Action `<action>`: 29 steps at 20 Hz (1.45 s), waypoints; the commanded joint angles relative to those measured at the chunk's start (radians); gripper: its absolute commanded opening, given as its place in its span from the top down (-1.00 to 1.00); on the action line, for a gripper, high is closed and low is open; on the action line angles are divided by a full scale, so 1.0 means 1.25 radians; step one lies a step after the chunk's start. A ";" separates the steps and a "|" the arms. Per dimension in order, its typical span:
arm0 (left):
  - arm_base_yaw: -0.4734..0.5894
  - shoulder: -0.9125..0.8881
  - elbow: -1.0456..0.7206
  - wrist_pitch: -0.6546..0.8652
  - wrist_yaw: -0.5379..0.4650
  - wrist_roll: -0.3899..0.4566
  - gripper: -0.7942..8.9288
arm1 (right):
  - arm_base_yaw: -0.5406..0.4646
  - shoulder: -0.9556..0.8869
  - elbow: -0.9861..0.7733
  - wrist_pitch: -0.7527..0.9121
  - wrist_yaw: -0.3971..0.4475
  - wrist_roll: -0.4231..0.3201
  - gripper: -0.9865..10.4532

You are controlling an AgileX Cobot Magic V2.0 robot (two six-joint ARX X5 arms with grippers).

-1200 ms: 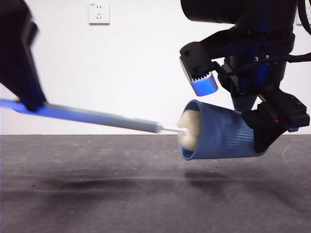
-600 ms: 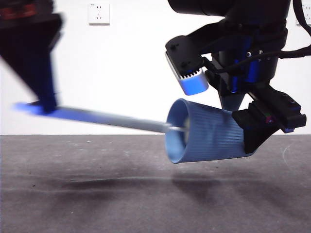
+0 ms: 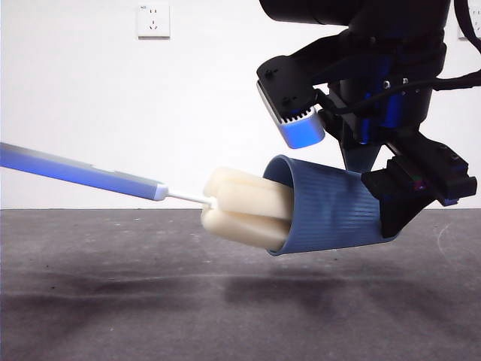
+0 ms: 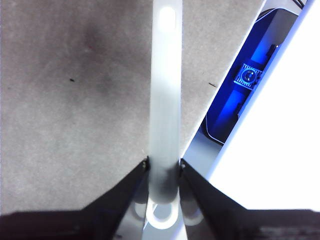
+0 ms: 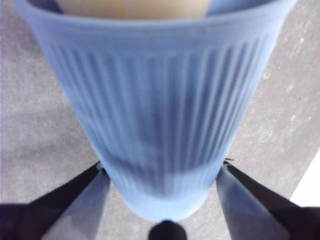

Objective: Pick up the cup brush,pick up the cup,insert the brush into the cup,clean the cup,put the cup brush back,put the cup back to the fixed position on the table

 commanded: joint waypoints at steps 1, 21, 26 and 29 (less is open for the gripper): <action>0.002 0.002 0.001 0.019 0.000 -0.007 0.85 | 0.001 0.004 0.002 0.001 0.000 0.005 0.85; 0.009 0.158 0.001 0.122 0.030 -0.023 0.85 | 0.013 0.004 0.002 0.002 -0.001 0.024 0.85; 0.035 0.082 0.001 0.045 -0.004 -0.065 0.85 | 0.013 0.004 0.002 0.001 0.000 0.038 0.85; 0.062 0.021 0.000 -0.036 -0.064 -0.091 0.85 | 0.013 0.004 0.002 0.001 0.000 0.040 0.85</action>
